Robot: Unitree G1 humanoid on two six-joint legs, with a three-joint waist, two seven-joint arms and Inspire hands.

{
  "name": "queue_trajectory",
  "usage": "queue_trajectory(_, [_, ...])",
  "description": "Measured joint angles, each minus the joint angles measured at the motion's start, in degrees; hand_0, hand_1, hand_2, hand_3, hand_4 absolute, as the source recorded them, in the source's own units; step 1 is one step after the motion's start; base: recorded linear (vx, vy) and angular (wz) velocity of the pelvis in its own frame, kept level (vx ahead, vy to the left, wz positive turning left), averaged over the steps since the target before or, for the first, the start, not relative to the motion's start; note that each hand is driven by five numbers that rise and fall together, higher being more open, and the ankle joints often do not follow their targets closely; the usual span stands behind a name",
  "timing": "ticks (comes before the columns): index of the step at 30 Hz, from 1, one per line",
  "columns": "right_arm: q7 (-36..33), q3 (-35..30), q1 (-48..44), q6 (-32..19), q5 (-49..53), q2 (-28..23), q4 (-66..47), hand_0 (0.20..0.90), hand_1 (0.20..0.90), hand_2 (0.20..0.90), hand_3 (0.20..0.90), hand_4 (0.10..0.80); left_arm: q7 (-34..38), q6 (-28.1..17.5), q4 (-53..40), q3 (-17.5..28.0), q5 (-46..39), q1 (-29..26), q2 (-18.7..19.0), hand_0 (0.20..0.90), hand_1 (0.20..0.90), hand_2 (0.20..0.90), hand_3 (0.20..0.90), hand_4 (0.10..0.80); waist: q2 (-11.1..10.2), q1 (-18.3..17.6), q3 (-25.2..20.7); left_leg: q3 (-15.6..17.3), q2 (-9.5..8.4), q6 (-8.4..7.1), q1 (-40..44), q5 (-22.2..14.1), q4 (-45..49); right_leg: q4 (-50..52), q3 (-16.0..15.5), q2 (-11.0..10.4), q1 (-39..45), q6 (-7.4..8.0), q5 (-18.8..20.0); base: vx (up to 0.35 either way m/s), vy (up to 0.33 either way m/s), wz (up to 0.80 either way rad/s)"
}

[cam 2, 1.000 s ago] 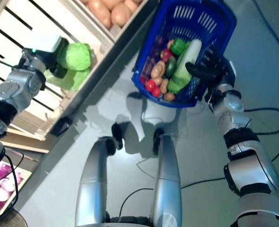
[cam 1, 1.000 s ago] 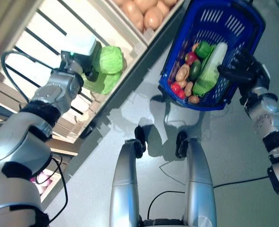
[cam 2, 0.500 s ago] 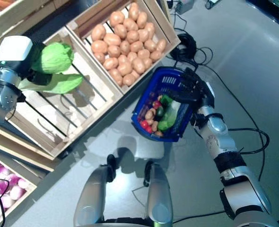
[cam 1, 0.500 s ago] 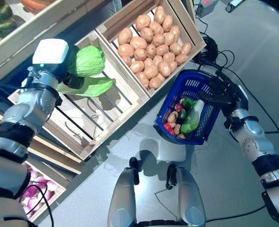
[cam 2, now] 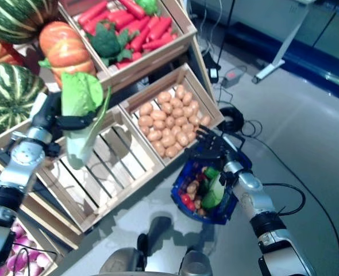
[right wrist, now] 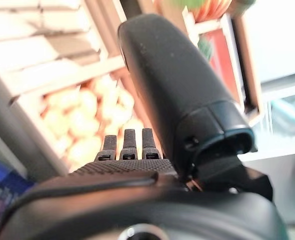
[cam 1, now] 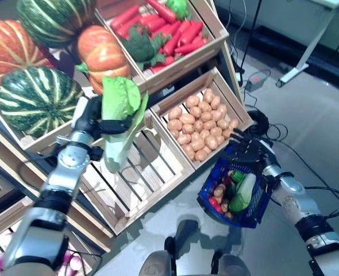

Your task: Put vegetables into the basket

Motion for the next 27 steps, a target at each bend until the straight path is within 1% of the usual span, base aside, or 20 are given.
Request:
queue_trajectory(1, [0.8,0.0,0.0,0.2,0.0,0.6,-0.8,0.9,0.9,0.9,0.9,0.8,-1.2,0.1,-0.7,0.2,-2.0,0.6,-1.4,0.3,0.3,0.3,0.3,0.4,-0.2,0.0,-0.6,-0.1,-0.09,0.01,0.3,0.0,-0.5,-0.9,0.0,0.1,0.5,0.16,0.2,0.03,-0.058,0.05])
queue_trajectory(2, [1.0,0.1,0.0,0.9,0.0,1.6,-1.4,0.9,0.9,0.9,0.9,0.8,-2.3,0.2,-1.1,1.5,-5.6,1.7,-4.0,0.3,0.3,0.3,0.3,0.4,-0.4,0.0,-1.2,-0.1,-0.19,0.25,1.2,0.2,-1.4,-2.0,0.1,0.2,1.5,0.29,0.7,0.008,-0.049,0.05])
queue_trajectory(3, [1.2,0.6,0.0,1.6,0.0,2.1,-2.4,0.9,0.9,0.9,0.9,0.8,-3.6,0.5,-1.2,1.4,-8.4,1.9,-5.6,0.3,0.3,0.3,0.3,0.4,-0.6,0.0,-1.4,-0.1,-0.28,0.26,2.0,0.2,-1.9,-3.0,0.1,0.2,2.4,0.37,0.9,0.001,-0.036,0.01])
queue_trajectory(6, [2.1,2.3,0.0,2.8,0.0,3.7,-4.5,0.9,0.9,0.9,0.9,0.8,-6.2,0.7,-2.7,1.5,-13.4,3.1,-7.3,0.3,0.3,0.3,0.3,0.4,-1.5,-0.2,-1.9,0.0,-0.37,0.26,2.5,0.2,-2.3,-4.0,0.3,0.3,3.1,0.51,1.2,0.001,-0.034,-0.04])
queue_trajectory(8, [2.5,3.6,0.0,3.9,0.0,4.9,-4.8,0.9,0.9,0.9,0.9,0.8,-7.7,1.1,-3.3,1.5,-17.3,3.1,-9.9,0.3,0.3,0.3,0.3,0.4,-1.7,-0.1,-2.1,0.0,-0.34,0.36,3.4,0.2,-3.0,-5.3,0.3,0.5,4.3,0.65,1.9,0.005,-0.017,-0.01])
queue_trajectory(12, [2.8,4.8,0.0,6.1,0.0,7.9,-4.8,0.9,0.9,0.9,0.9,0.8,-8.2,1.8,-5.2,0.7,-20.5,3.2,-13.0,0.3,0.3,0.3,0.3,0.4,-2.5,-0.2,-2.5,0.1,-0.34,0.4,4.7,0.3,-3.6,-7.3,0.5,0.7,6.0,0.86,2.7,0.005,-0.045,-0.03])
queue_trajectory(14, [3.0,5.0,-0.1,8.2,0.0,8.5,-4.8,0.9,0.9,0.9,0.9,0.8,-8.0,1.8,-7.0,0.0,-20.4,3.2,-14.1,0.3,0.3,0.3,0.3,0.4,-2.9,-0.2,-2.8,0.2,-0.21,0.39,4.7,0.5,-3.7,-8.6,0.6,1.1,6.5,0.8,3.5,0.0,-0.042,-0.03])
queue_trajectory(19, [3.0,5.0,0.0,10.9,0.1,7.8,-5.9,0.9,0.9,0.9,0.9,0.8,-7.0,1.7,-8.3,-0.5,-19.5,4.1,-14.2,0.3,0.3,0.3,0.3,0.4,-3.4,-0.7,-3.2,0.3,-0.18,0.43,4.9,1.0,-4.3,-9.7,1.0,1.3,6.7,0.84,4.4,0.005,-0.053,-0.03])
queue_trajectory(24, [3.0,6.3,0.0,12.3,0.1,7.5,-6.6,0.9,0.9,0.9,0.9,0.8,-6.2,1.4,-8.7,-2.4,-16.0,4.2,-14.2,0.3,0.3,0.3,0.3,0.4,-3.9,-0.5,-3.7,0.6,-0.11,0.47,5.4,1.6,-5.3,-9.9,1.7,1.5,6.6,0.83,4.8,0.006,-0.04,-0.05])
queue_trajectory(27, [2.5,6.7,0.1,13.2,0.1,7.6,-6.6,0.9,0.9,0.9,0.9,0.8,-6.2,1.0,-9.9,-3.7,-13.2,4.2,-14.4,0.3,0.3,0.3,0.3,0.4,-4.1,-0.3,-3.8,0.9,-0.09,0.57,5.9,2.5,-6.8,-11.9,1.9,1.7,7.1,0.84,6.1,0.002,-0.035,-0.07])
